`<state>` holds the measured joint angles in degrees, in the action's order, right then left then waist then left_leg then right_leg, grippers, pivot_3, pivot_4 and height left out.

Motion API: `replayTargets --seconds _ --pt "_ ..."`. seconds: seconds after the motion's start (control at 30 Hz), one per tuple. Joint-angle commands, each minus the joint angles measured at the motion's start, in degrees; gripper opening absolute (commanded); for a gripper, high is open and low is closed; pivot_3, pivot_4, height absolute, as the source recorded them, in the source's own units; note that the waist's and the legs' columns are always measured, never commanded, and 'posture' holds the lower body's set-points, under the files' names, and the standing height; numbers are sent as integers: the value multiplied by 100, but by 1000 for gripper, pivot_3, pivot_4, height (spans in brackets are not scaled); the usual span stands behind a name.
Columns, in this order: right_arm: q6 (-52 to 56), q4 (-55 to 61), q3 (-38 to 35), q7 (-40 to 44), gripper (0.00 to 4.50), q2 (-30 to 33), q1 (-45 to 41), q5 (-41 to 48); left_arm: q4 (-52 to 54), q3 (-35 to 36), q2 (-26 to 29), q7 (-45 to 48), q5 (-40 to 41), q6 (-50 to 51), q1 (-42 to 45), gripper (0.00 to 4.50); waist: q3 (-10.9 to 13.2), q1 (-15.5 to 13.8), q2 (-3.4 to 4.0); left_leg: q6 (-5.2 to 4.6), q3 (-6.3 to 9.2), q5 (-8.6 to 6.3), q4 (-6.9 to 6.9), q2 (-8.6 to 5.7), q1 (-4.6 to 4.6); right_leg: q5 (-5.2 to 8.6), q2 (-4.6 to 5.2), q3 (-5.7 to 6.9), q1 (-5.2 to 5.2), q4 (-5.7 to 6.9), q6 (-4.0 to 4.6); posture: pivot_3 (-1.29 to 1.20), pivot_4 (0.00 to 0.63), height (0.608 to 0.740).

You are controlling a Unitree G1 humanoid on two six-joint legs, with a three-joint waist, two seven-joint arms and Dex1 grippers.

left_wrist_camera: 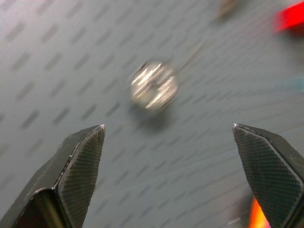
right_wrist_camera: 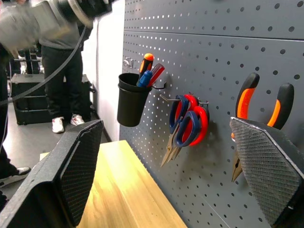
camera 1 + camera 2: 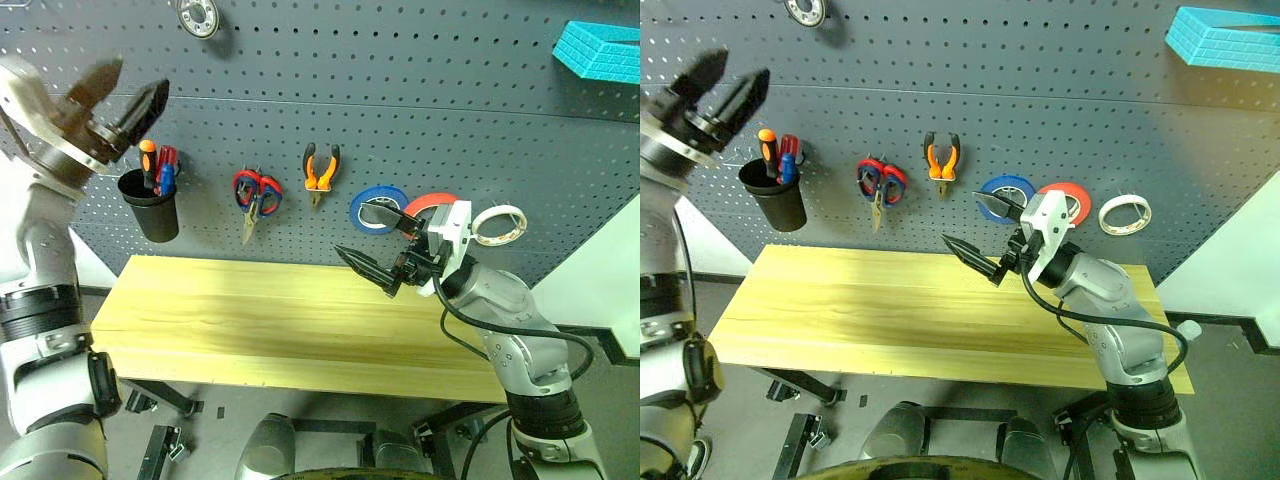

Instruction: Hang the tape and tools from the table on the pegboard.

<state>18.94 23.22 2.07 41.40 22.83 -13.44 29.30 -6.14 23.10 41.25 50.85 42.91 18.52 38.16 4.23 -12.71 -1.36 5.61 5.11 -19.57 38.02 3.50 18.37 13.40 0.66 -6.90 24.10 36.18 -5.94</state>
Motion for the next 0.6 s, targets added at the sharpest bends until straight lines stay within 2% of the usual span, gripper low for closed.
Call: replayTargets --seconds 0.03,0.23,0.47,0.6 --pt "-145 69 -83 24 4500 48 -60 -32 775 -514 85 432 45 460 -617 4484 -8 11 13 0 -2 0 0 0 0 1 1 -2 -1 0 0 423 0 720" --pt "-171 56 -98 130 4500 166 159 -59 950 -1575 -203 -504 -1153 809 -1394 4484 -10 -5 14 0 -1 0 1 1 -1 2 -2 -4 -4 0 1 431 0 720" --pt "-156 80 -73 43 4500 170 642 -187 1612 -2065 -784 -1034 -1466 1030 -2372 4484 -11 -41 15 -1 -3 -1 0 1 2 4 -2 -6 4 -6 -3 446 0 720" --pt "-127 263 -162 -132 4500 132 1050 -171 1860 -2264 -987 -1310 -1823 816 -2993 4484 -15 -60 21 -1 -3 -1 0 1 3 4 -1 -6 5 -10 -2 444 0 720"
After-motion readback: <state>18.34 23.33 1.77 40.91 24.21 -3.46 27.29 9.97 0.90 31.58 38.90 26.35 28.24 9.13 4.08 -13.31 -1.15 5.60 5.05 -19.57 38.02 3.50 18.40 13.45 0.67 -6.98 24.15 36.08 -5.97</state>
